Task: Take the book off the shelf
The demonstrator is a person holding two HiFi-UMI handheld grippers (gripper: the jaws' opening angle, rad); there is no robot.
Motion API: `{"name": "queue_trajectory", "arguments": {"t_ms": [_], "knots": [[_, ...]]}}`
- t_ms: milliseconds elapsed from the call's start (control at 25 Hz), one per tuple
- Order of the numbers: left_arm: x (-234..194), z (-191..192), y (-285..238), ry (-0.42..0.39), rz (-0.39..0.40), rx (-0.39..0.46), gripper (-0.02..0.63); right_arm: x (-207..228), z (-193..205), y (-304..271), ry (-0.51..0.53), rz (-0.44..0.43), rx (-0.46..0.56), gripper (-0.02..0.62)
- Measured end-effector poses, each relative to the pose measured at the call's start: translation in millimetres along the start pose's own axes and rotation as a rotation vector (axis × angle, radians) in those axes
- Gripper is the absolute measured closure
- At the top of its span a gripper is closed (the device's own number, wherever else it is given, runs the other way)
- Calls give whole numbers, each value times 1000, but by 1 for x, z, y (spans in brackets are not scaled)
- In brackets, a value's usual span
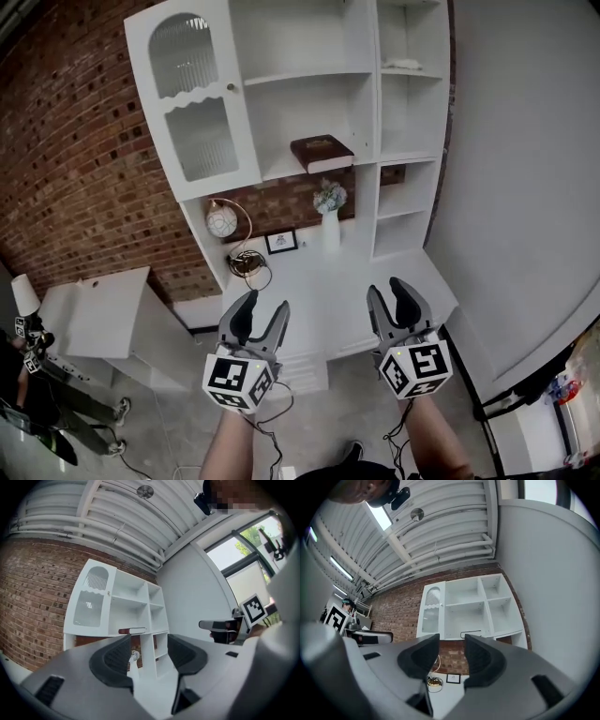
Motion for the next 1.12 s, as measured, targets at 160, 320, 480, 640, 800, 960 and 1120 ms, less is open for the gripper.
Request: {"name": "queue_trajectory", "arguments": {"t_ms": [160,320,480,640,800,960,1120], "knots": [[9,-2,-38,-43,-5,-14,370,37,11,-23,-43,-7,9,443],[13,-4,-60,-60,-29,-19,370,62,17,-39,-65,-19,9,445],[17,-5,-75,-72,-55,-24,370,77,18,-51,-71,-37,22,445],[13,-6,-86,-75,-72,-28,370,84,22,-59,-58,-33,28,445],[6,0,-96,-85,-72,-42,371,86,29,-66,-19,-21,23,445],[-1,7,-114,-74,-42,-40,370,92,35,-76,-27,0,11,445],[-13,15,-139,-77,11,-35,370,98,39,-90,-19,43,-4,445]]}}
Point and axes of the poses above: the fingertips, and each gripper's own axes: y backward along the fingers, x to its right, z out of its underside, the point moved 10 cm from there along y, backward along the fingers, and after that the axes turned 7 degrees about y, right-handed, at the moved point
